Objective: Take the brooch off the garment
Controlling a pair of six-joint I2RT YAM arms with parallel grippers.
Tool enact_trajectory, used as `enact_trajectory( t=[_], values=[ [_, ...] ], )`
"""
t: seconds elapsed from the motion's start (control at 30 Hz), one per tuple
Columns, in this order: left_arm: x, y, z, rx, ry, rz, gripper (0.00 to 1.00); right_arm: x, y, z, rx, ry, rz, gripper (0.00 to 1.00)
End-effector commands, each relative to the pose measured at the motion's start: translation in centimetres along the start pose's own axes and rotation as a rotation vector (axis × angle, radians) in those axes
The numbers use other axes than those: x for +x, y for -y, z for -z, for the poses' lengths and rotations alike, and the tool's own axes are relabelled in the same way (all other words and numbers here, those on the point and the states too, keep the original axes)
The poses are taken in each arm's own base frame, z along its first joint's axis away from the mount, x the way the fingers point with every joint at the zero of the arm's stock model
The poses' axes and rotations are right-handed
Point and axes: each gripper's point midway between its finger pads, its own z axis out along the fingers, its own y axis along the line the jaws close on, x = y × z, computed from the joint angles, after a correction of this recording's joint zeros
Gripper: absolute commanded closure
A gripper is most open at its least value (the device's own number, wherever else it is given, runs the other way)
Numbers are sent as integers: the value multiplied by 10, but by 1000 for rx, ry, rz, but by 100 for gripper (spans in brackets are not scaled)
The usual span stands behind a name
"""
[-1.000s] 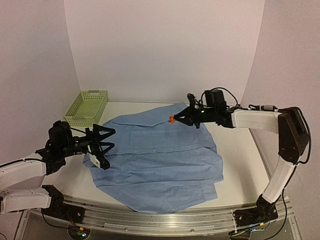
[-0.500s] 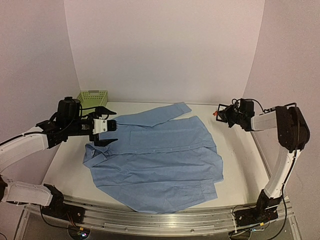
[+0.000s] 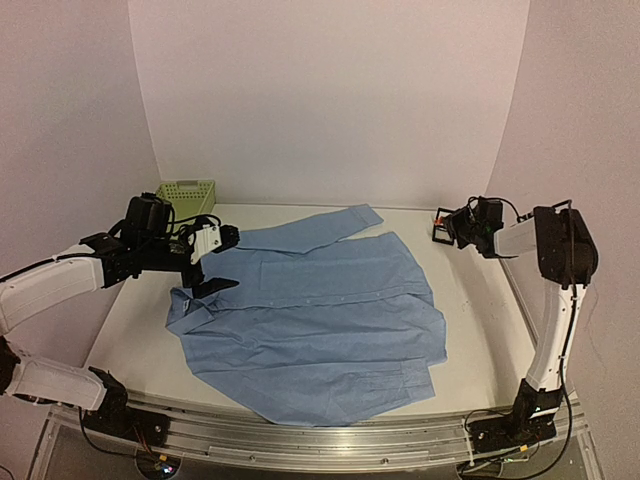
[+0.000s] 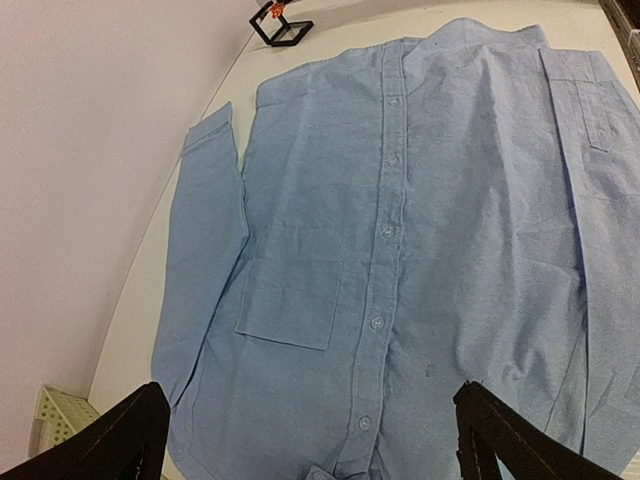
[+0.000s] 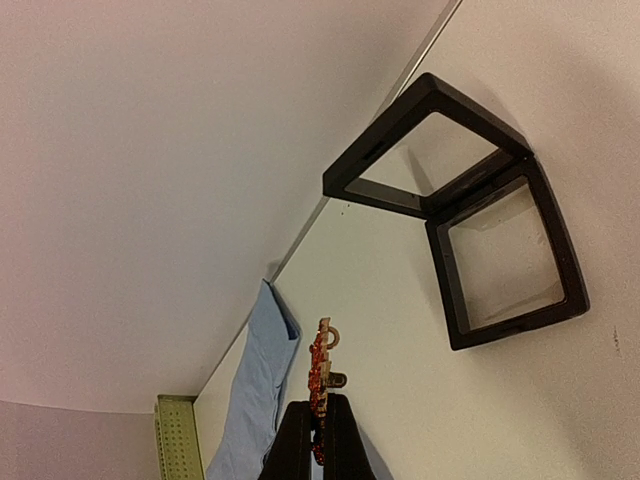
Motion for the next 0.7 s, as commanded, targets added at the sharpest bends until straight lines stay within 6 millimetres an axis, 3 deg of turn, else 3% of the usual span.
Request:
enact_trajectory(
  t=[0.0, 0.23, 0.33, 0.67],
  values=[
    [-9, -13, 2, -40, 8, 5, 0, -13, 3, -15, -6, 62, -24, 100],
    [-8, -17, 0, -51, 2, -13, 0, -23, -3, -29, -24, 80, -6, 100],
    [-8, -18, -1, -56, 3, -18, 0, -40, 4, -25, -11, 115, -17, 100],
    [-8, -21, -1, -74, 3, -44, 1, -34, 28, -28, 45, 110, -49, 100]
  ],
)
